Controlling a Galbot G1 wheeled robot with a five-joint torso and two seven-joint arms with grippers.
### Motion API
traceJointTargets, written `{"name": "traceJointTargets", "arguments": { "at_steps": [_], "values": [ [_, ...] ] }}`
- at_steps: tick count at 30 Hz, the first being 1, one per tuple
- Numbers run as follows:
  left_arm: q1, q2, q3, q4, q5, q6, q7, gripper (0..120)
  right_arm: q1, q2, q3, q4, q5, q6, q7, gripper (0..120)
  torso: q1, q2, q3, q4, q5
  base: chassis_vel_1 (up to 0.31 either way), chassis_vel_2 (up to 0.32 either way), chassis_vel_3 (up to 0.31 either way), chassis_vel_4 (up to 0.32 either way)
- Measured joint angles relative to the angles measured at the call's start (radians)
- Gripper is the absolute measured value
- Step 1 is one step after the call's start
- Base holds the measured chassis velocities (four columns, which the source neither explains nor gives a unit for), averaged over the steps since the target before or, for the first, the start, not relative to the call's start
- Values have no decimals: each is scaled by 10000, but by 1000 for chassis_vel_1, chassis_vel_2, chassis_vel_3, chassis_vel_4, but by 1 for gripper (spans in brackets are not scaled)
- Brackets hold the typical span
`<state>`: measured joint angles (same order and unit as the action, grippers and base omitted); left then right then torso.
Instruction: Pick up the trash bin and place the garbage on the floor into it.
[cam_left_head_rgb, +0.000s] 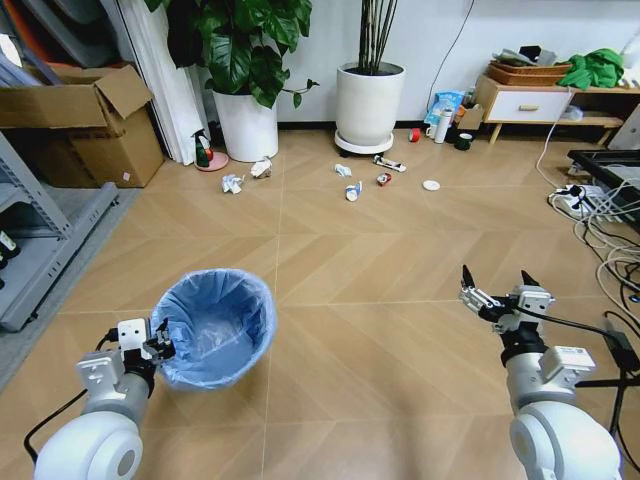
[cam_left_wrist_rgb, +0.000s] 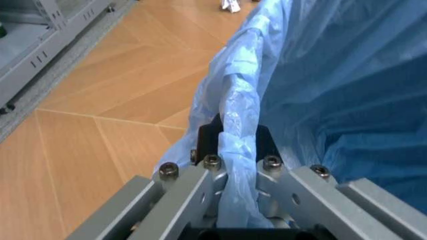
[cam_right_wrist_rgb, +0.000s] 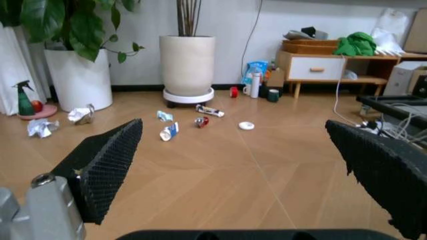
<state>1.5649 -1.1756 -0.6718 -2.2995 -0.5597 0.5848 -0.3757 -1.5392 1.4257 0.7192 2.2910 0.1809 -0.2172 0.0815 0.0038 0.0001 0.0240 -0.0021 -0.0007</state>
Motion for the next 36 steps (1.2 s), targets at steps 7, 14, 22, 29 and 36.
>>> {"name": "traceJointTargets", "arguments": {
  "at_steps": [7,14,22,29,36],
  "values": [
    [-15,-8,1,14,7,-22,35,0,-27,6,-4,-13,-123,53,-81,100,4,-3,3,-2,-1,-146,149,143,-148],
    [20,-28,23,14,126,-74,143,0,-7,37,-43,-46,-197,57,-108,100,1,-2,-1,-1,0,-16,79,39,-86],
    [75,-81,88,12,267,-171,194,0,37,62,-59,-104,-226,115,-128,100,1,-2,0,-1,0,2,174,11,-178],
    [125,-94,99,-27,324,-221,221,0,55,73,-69,-122,-242,152,-134,100,1,-2,0,-2,-3,-16,232,19,-222],
    [174,-82,87,-88,342,-244,251,0,63,85,-101,-140,-293,169,-169,100,1,-2,0,-1,3,-36,177,53,-169]
  ]
}}
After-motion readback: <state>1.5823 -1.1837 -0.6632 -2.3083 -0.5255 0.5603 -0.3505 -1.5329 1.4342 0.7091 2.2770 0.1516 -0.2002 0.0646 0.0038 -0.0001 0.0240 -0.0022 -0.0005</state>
